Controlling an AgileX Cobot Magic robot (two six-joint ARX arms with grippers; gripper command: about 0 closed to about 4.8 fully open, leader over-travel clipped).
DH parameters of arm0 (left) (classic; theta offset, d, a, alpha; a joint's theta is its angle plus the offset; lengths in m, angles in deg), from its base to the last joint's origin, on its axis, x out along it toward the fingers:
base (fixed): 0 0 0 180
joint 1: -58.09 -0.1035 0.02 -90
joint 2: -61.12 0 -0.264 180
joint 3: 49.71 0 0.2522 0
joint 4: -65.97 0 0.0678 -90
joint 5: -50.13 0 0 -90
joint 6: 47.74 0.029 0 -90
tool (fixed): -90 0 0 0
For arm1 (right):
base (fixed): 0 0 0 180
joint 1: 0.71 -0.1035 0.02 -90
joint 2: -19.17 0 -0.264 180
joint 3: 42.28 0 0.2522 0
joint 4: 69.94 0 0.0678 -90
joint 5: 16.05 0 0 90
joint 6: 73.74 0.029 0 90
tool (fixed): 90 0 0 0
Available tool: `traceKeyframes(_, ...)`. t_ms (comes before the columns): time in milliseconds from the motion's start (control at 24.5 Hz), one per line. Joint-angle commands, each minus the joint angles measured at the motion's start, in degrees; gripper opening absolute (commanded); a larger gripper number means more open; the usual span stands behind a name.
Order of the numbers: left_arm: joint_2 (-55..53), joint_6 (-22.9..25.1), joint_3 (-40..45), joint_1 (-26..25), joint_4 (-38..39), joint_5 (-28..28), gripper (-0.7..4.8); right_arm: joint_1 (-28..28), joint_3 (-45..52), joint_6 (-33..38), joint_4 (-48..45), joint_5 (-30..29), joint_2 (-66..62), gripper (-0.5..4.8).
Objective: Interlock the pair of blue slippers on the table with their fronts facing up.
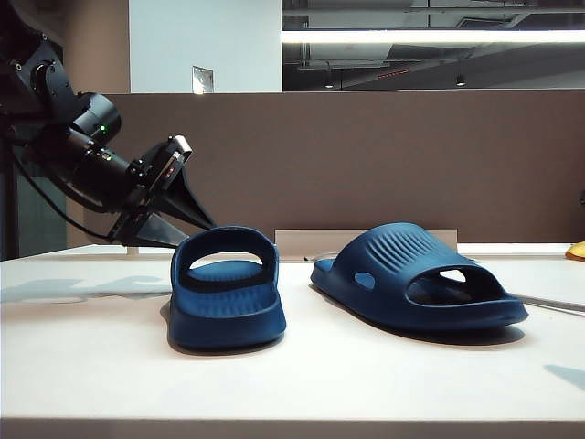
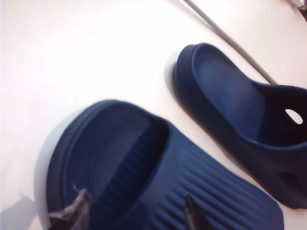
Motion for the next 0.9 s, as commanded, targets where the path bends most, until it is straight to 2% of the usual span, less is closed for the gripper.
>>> traceKeyframes(41, 0.1, 0.6, -0.2, 0.1, -0.3, 0.5, 2.50, -0.1, -0.2, -0.2, -0.4, -0.3, -0.1, -0.01)
traceKeyframes(611, -1.3, 0.9, -0.2, 0.1, 0.7, 2.8, 2.50, -0.1, -0.2, -0.2, -0.4, -0.3, -0.1, -0.01)
traceKeyframes(897, -1.4, 5.1, -0.3, 0.1, 6.0, 3.5, 2.47, -0.1, -0.2, -0.2, -0.4, -0.3, -0.1, -0.01)
